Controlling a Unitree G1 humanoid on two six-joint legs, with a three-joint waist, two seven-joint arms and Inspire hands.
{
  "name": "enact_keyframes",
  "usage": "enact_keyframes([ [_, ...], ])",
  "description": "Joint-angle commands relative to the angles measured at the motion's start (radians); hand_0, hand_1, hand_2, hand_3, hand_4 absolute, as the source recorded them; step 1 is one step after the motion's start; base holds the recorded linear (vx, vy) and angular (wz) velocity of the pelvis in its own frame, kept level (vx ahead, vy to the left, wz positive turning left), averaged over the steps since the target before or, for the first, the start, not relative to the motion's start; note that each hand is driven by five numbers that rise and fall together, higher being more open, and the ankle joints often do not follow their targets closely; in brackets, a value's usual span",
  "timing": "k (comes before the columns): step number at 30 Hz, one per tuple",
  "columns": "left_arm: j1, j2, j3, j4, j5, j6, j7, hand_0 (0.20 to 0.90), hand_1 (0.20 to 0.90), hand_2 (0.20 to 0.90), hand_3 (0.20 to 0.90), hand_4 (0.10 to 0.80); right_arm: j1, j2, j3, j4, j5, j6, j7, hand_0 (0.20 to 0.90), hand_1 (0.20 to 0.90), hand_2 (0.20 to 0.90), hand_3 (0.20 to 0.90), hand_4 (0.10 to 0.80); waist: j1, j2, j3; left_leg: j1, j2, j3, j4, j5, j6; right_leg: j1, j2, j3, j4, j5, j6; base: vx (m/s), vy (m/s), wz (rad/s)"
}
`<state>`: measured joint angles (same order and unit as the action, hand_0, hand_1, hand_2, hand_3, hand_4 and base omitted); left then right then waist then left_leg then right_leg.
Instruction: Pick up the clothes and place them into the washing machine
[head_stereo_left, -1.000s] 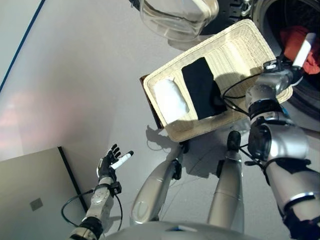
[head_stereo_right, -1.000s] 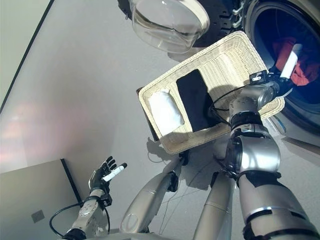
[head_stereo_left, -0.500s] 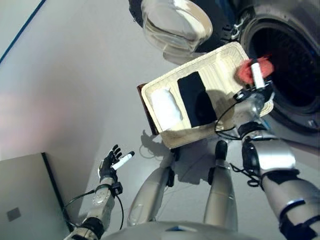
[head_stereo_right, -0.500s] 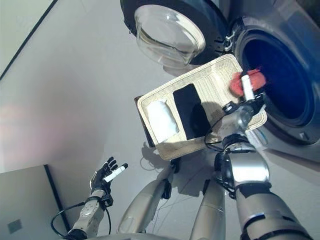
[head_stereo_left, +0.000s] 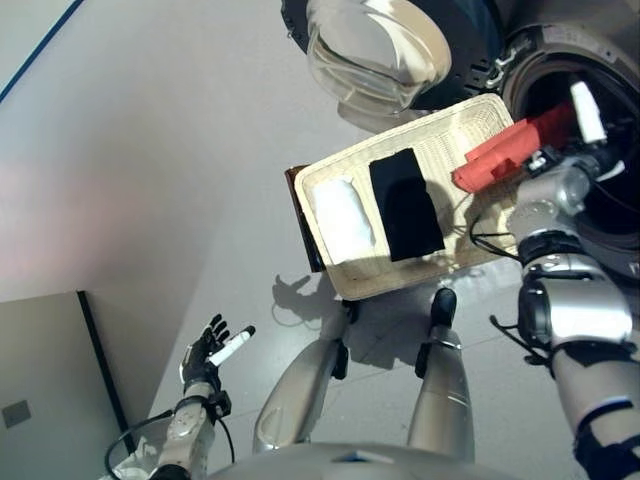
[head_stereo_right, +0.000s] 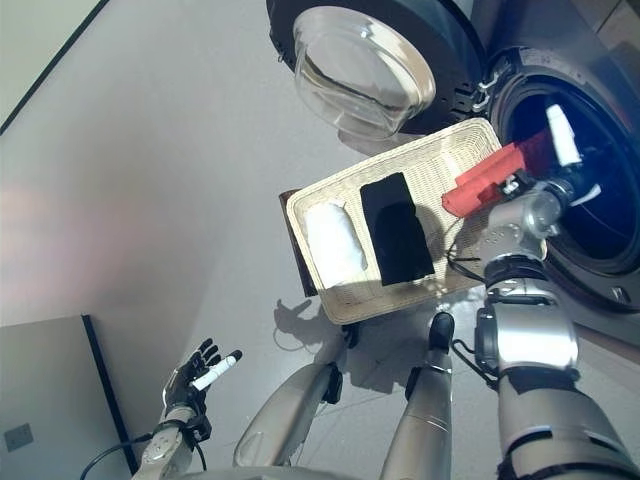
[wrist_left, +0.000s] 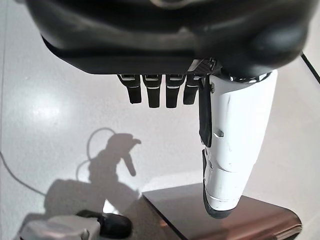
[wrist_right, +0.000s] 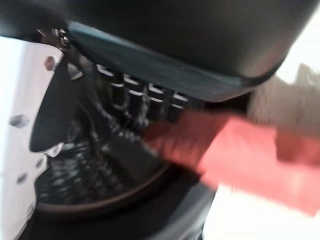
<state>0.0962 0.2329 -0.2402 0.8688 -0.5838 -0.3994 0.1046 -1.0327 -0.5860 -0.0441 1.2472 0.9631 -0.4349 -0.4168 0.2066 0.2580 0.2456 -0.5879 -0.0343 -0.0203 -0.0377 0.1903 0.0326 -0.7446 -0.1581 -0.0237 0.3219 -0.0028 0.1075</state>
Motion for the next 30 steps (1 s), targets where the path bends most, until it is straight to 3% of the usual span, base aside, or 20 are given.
enact_keyframes([
  [1,-0.066,0.055,0.006,0.005,0.015,-0.056,0.034,0.9,0.9,0.9,0.9,0.8,-0.133,-0.057,0.087,-0.007,-0.025,-0.032,0.036,0.9,0.9,0.9,0.9,0.8,0.028,0.015,-0.011,0.045,-0.006,0.016,0.036,-0.123,-0.096,0.188,0.005,-0.026,-0.259,0.087,0.006,0.032,0.004,-0.09],
  [3,-0.066,0.055,0.0,-0.008,0.026,-0.056,0.036,0.9,0.9,0.9,0.9,0.8,-0.126,-0.057,0.12,0.095,-0.128,0.038,0.014,0.9,0.9,0.9,0.9,0.8,0.031,0.021,-0.011,0.045,-0.005,0.019,0.036,-0.121,-0.097,0.186,0.005,-0.024,-0.259,0.088,0.004,0.008,-0.005,-0.06],
  [7,-0.062,0.057,-0.001,-0.039,0.044,-0.051,0.045,0.9,0.9,0.9,0.9,0.8,-0.117,-0.03,0.151,0.142,-0.176,0.089,0.008,0.9,0.9,0.9,0.9,0.8,0.033,0.034,-0.005,0.042,-0.002,0.022,0.038,-0.119,-0.099,0.181,0.006,-0.025,-0.259,0.089,0.002,0.011,-0.008,-0.02],
  [12,-0.054,0.06,-0.015,-0.049,0.061,-0.04,0.055,0.9,0.9,0.9,0.9,0.8,-0.097,0.001,0.154,0.163,-0.193,0.103,-0.001,0.9,0.9,0.9,0.9,0.8,0.031,0.03,-0.005,0.043,-0.001,0.017,0.035,-0.115,-0.099,0.182,0.01,-0.024,-0.265,0.092,0.0,0.006,-0.013,0.0],
  [15,-0.068,0.061,-0.007,-0.039,0.078,-0.037,0.067,0.9,0.9,0.9,0.9,0.8,-0.056,0.049,0.22,0.125,-0.319,0.118,-0.017,0.9,0.9,0.9,0.9,0.8,0.018,0.016,0.003,0.046,0.002,0.016,0.033,-0.104,-0.1,0.185,0.014,-0.027,-0.265,0.101,-0.003,-0.005,-0.026,0.01],
  [19,-0.067,0.06,0.015,-0.035,0.092,-0.041,0.088,0.9,0.9,0.9,0.9,0.8,0.021,0.105,0.284,0.048,-0.505,0.132,-0.082,0.9,0.9,0.9,0.9,0.8,-0.004,-0.011,0.015,0.051,0.006,0.014,0.04,-0.108,-0.099,0.189,0.024,-0.029,-0.257,0.096,-0.007,0.003,-0.034,0.02],
  [21,-0.08,0.044,0.031,-0.022,0.109,-0.055,0.122,0.9,0.9,0.9,0.9,0.8,0.139,0.147,0.301,-0.053,-0.653,0.124,-0.159,0.9,0.9,0.9,0.9,0.8,-0.024,-0.042,0.02,0.05,0.011,0.008,0.047,-0.11,-0.096,0.195,0.03,-0.035,-0.256,0.098,-0.008,-0.004,-0.065,0.05],
  [30,-0.097,0.023,0.064,0.031,0.145,-0.069,0.171,0.9,0.9,0.9,0.9,0.8,0.384,0.217,0.233,-0.273,-0.76,0.102,-0.216,0.9,0.9,0.9,0.9,0.8,-0.073,-0.127,0.022,0.066,0.024,-0.01,0.056,-0.11,-0.096,0.234,0.034,-0.063,-0.273,0.108,-0.007,-0.001,-0.037,0.03],
])
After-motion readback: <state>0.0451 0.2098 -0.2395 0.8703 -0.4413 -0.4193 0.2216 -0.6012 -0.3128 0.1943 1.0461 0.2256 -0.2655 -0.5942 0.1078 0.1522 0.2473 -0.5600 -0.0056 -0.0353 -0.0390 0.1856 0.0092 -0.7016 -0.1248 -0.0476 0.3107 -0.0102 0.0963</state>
